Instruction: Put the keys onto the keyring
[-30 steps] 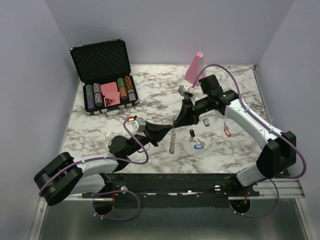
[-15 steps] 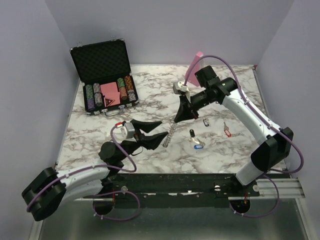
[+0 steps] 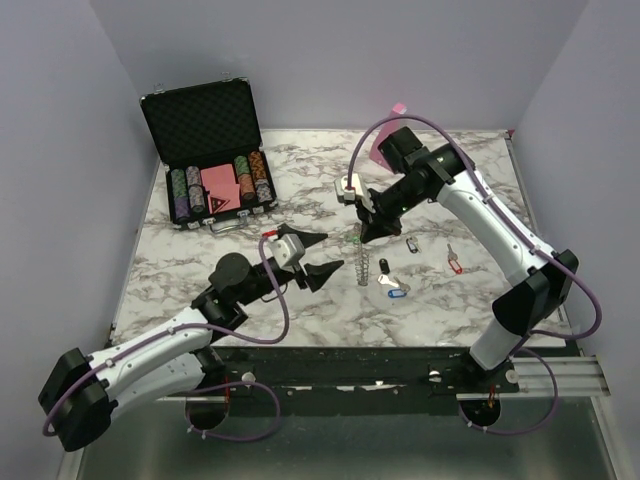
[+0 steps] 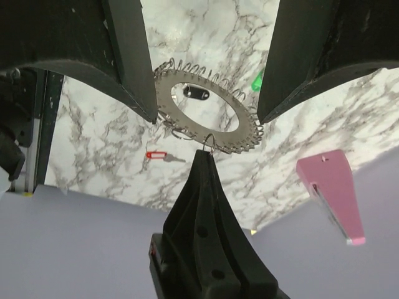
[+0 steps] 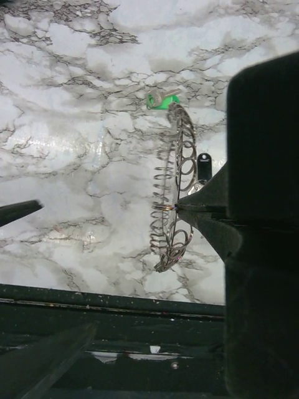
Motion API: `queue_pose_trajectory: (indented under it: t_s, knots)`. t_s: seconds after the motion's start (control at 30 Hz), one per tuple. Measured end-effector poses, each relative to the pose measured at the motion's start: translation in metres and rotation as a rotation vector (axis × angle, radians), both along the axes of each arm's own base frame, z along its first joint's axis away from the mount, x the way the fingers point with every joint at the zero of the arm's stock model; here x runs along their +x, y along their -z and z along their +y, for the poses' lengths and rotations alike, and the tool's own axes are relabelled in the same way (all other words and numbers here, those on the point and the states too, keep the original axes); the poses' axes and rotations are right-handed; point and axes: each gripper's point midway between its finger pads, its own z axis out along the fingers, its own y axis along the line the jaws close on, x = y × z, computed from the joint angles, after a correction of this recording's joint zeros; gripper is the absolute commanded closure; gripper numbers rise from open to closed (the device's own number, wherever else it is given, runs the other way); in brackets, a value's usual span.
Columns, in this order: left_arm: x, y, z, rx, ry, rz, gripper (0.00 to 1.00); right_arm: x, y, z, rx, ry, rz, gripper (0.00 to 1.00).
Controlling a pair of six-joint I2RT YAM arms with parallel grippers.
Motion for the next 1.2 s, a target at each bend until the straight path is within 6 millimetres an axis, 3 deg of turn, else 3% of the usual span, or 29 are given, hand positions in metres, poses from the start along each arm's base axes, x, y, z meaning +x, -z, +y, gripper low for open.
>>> queue_pose_trajectory:
  t_s: [0.07, 0.27, 0.5, 0.93, 1.2]
  knots:
    - [0.006, 0.013, -0.009, 0.044, 0.010, 0.026, 0.27, 0.000, 0.001, 0.000, -0.013, -0.002, -0.006, 0.99]
    - [0.018, 0.038, -0.028, 0.110, 0.034, 0.083, 0.42, -0.003, 0.004, -0.002, -0.035, -0.004, -0.001, 0.99]
    - [0.026, 0.032, -0.043, 0.099, 0.056, 0.079, 0.59, -0.003, 0.005, -0.002, -0.039, -0.004, 0.004, 0.99]
    - [0.030, 0.045, -0.056, 0.124, 0.095, 0.104, 0.65, -0.004, 0.005, -0.001, -0.034, -0.007, 0.008, 0.99]
    - [0.029, 0.045, -0.057, 0.125, 0.101, 0.102, 0.80, -0.005, 0.007, -0.001, -0.034, -0.012, 0.015, 1.00]
